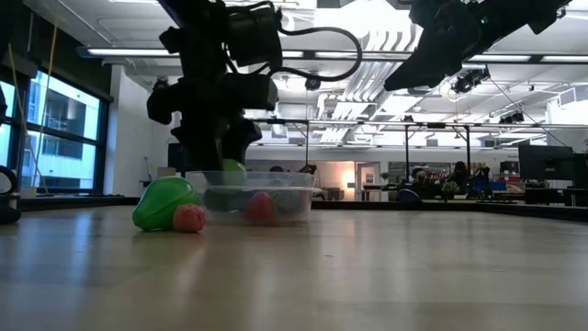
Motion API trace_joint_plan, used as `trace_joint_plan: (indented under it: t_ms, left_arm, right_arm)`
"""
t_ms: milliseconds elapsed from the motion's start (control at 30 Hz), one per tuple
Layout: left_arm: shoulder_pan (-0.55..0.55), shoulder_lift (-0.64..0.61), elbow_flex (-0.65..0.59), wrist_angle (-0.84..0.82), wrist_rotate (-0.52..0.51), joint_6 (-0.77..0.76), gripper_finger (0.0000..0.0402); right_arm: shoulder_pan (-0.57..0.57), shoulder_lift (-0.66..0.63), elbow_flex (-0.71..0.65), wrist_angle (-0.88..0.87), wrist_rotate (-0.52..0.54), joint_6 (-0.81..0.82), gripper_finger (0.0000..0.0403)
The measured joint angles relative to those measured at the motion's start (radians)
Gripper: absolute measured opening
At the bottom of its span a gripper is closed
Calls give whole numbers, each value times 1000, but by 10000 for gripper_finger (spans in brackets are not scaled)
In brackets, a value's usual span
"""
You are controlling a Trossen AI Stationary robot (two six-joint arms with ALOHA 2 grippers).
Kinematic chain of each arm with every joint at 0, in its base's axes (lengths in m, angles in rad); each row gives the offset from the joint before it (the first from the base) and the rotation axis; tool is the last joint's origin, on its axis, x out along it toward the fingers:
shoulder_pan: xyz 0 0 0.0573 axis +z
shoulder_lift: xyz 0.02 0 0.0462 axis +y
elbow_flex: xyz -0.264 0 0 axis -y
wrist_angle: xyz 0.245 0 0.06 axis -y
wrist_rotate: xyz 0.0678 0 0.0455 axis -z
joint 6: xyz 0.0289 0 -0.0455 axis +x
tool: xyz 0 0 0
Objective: Pick and placing Produce into tupperware
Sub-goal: Put the cabbage into the transparent bin, then put the pear into the transparent bin
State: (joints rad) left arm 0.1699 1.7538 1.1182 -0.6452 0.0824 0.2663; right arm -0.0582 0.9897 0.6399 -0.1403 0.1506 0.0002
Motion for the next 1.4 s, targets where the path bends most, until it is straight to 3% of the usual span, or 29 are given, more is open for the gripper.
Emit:
trace_joint_plan:
  t_ms: [200,467,833,1033,1233,1400]
  left_arm:
    - [0,0,0,-9,1,-2,242]
    - [0,0,0,-20,-23,13,274]
    - [0,-13,14,-31,0,17,244]
    - [-3,-82,93,-165,-33,8,231]
    - [-108,-224,78,-289,-150,-200,221]
    - [-302,-341,-64,-251,-335,-647,227]
  right_arm:
    - [0,0,0,1,0,0,79]
    - [0,0,0,0,0,0,79]
    - [0,0,0,-1,0,0,79]
    - [0,0,0,0,0,0,79]
    - [0,0,0,-1,0,0,79]
    - [0,0,0,-3,0,0,79]
